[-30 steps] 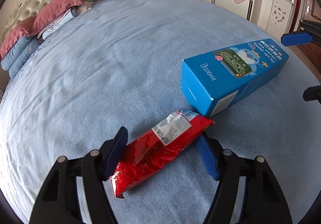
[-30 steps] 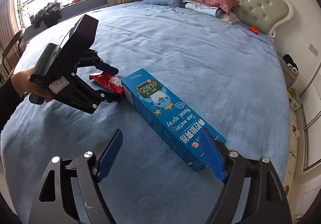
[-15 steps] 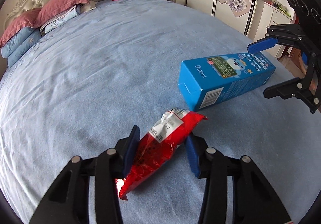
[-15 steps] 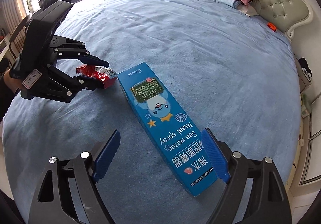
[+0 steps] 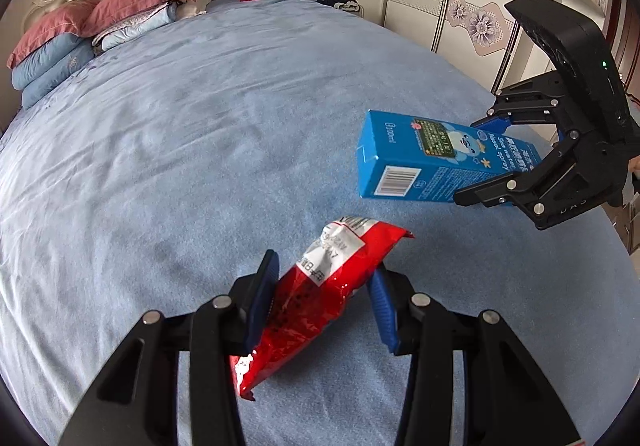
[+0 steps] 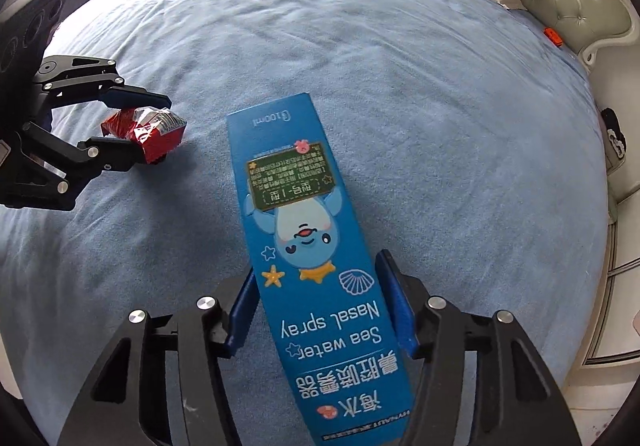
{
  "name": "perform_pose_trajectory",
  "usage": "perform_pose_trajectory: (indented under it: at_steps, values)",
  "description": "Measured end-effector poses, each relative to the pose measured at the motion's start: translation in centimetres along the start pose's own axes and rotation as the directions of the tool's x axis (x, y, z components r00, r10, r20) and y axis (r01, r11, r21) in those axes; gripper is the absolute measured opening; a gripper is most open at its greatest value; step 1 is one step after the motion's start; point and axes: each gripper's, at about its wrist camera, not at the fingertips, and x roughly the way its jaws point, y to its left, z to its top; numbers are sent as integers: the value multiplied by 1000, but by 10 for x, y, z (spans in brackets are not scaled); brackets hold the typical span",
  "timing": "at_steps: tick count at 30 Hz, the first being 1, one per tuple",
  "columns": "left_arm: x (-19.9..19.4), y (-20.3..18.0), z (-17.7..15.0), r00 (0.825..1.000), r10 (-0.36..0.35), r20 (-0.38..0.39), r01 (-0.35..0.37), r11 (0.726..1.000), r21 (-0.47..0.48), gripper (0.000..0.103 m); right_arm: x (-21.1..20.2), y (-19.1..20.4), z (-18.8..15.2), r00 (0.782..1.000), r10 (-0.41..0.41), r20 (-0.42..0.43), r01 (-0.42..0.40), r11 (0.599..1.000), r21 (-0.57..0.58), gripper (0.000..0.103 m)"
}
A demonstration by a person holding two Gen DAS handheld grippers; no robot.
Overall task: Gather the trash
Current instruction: 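Grasp the red snack wrapper with left tool while right tool grasps blue nasal-spray box, then carry wrapper and blue box over the yellow bin and open both tools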
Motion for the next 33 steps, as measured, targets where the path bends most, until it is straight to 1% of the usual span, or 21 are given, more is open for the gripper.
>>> perform_pose_trajectory:
  at_steps: [1, 5, 7, 9, 11, 15, 19, 25, 30, 33]
  values:
    - [-1, -1, 0, 1000, -8, 2, 8, 1000, -8, 44, -2, -1, -3, 1000, -7, 6, 7, 1000, 20, 48]
    - [-7, -10, -1, 1000, -13, 15, 14, 999, -31, 44, -12, 2, -18, 998, -36, 47, 33, 997, 65, 46]
    - [-14, -21, -4, 999, -11, 42, 12, 999, -30, 44, -21, 5, -28, 996, -45, 74, 38, 995, 93, 46]
    - [-20, -35, -6, 998, 2, 57, -1, 1000, -30, 44, -32, 9, -42, 991, -81, 104, 68, 990, 121, 46]
    - [-27, -52, -10, 997, 13, 70, -11, 1000, -26, 44, -41, 12, -59, 987, -114, 110, 94, 981, 170, 46]
    - [-44, -91, -16, 996, 27, 89, -25, 999, -23, 44, -68, 25, -95, 977, -148, 153, 113, 970, 215, 46]
    - [-55, -131, -23, 996, -18, 86, 21, 999, -35, 44, -97, 34, -134, 975, -143, 169, 92, 956, 278, 46]
    - [-68, -196, -33, 991, -82, 101, 84, 996, -12, 44, -141, 41, -203, 964, -163, 211, 78, 929, 361, 46]
    - [-72, -259, -36, 985, -140, 98, 137, 990, 41, 44, -177, 36, -262, 954, -176, 242, 50, 892, 450, 46]
    - [-69, -299, -36, 978, -190, 84, 184, 980, 72, 44, -197, 33, -297, 944, -198, 263, 45, 869, 493, 46]
